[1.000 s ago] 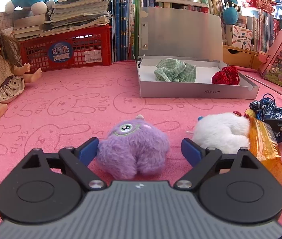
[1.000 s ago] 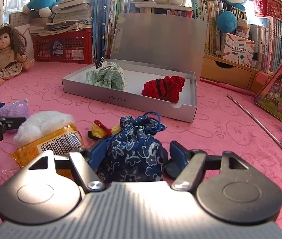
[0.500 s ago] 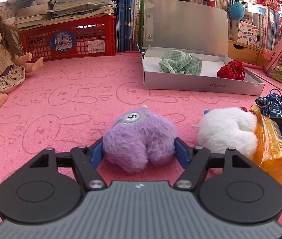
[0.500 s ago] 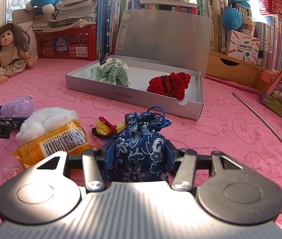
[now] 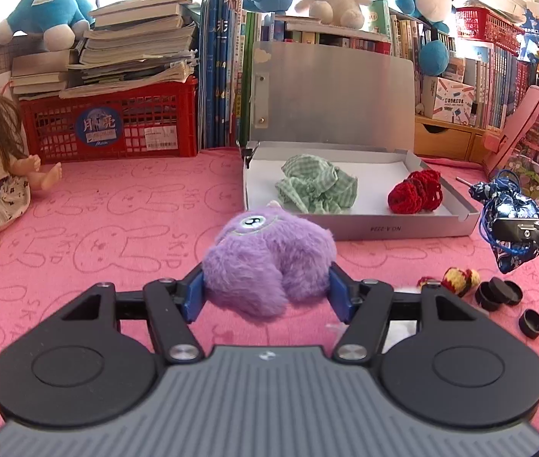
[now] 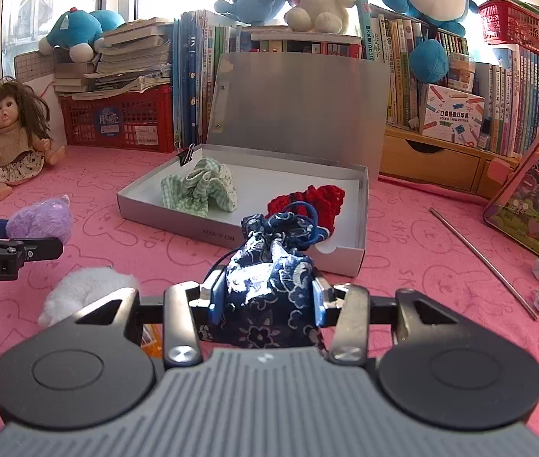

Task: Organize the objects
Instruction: 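Carry the purple toy with the left tool while the right tool carries the blue pouch into the box, then open both tools and pull them back from the box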

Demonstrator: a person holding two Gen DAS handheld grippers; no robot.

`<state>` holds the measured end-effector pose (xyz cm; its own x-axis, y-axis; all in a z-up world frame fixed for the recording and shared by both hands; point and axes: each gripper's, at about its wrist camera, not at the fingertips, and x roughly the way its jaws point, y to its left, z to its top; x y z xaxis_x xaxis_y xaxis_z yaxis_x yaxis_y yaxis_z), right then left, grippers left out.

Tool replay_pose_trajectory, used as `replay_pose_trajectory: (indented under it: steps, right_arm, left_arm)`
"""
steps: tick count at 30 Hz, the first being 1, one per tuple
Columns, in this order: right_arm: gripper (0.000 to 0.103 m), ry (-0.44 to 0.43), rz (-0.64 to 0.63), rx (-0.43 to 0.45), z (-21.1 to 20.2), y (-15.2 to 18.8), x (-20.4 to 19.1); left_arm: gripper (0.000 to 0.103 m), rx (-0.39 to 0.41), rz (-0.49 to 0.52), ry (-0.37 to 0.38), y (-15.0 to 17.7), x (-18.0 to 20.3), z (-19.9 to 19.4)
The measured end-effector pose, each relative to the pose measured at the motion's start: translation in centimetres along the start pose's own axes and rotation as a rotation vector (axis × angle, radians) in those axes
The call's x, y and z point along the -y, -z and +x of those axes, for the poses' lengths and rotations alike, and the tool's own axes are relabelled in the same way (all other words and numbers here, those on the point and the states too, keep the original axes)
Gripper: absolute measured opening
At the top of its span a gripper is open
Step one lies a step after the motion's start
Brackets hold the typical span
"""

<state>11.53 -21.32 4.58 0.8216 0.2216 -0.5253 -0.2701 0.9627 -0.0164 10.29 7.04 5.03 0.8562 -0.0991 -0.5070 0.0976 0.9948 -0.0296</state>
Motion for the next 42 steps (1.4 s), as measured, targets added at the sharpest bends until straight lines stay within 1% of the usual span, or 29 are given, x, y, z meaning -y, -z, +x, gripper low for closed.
replay_pose_trajectory:
  steps: [3,6,9,12,15,20,24,28,30,34,35,36,37,39,41,42]
  right_arm:
    - [0.048,-0.001,0.030,-0.006,1.1,-2.4,1.2]
    - [0.048,-0.020,0.068,-0.019,3.1,-5.4,2.7]
    - [0.048,-0.033,0.121,-0.034,5.5,-8.0,4.2]
    - [0.048,-0.043,0.168,-0.048,8.4,-9.7,5.6]
    - [0.048,-0.028,0.209,-0.072,11.5,-10.7,6.7]
    - [0.048,-0.026,0.247,-0.115,15.7,-10.9,7.6]
    - [0.049,-0.038,0.253,-0.151,18.2,-10.5,7.9]
    - [0.049,-0.048,0.220,-0.200,20.7,-10.0,7.8]
    - [0.049,-0.043,0.204,-0.219,21.8,-9.6,7.8]
    - [0.052,-0.052,0.226,-0.272,23.2,-8.8,7.6]
    - [0.055,-0.052,0.231,-0.274,23.2,-8.6,7.5]
    - [0.067,-0.047,0.237,-0.274,23.2,-8.3,7.4]
    - [0.071,-0.050,0.242,-0.268,23.1,-8.3,7.3]
    - [0.086,-0.061,0.254,-0.238,22.1,-8.5,7.3]
    - [0.093,-0.057,0.257,-0.190,20.5,-8.8,7.2]
    - [0.095,-0.053,0.259,-0.156,19.0,-9.0,7.2]
  left_arm:
    - [0.068,0.011,0.010,0.014,-2.8,0.5,1.6]
    - [0.068,0.013,0.020,0.032,-6.3,1.0,4.4]
    - [0.068,-0.001,-0.016,0.050,-9.7,1.2,7.6]
    - [0.068,-0.012,-0.039,0.048,-12.2,1.6,11.0]
    - [0.068,-0.037,-0.047,0.032,-14.0,2.2,14.8]
    - [0.069,-0.090,-0.070,0.022,-14.7,2.6,19.5]
    - [0.069,-0.115,-0.031,0.017,-14.1,3.1,22.0]
    - [0.069,-0.172,-0.008,0.004,-13.0,3.7,24.4]
    - [0.069,-0.195,0.016,-0.015,-12.3,4.0,25.2]
    - [0.070,-0.215,0.004,-0.015,-11.7,3.8,25.5]
    - [0.070,-0.217,0.010,-0.018,-11.7,3.8,25.4]
    - [0.070,-0.216,0.016,-0.027,-11.9,3.7,25.1]
    - [0.071,-0.213,0.024,-0.033,-12.1,3.7,24.5]
    - [0.073,-0.191,0.051,-0.028,-12.6,3.9,23.1]
    - [0.079,-0.139,0.079,-0.044,-12.8,4.2,20.6]
    - [0.082,-0.119,0.082,-0.053,-12.8,4.3,19.4]
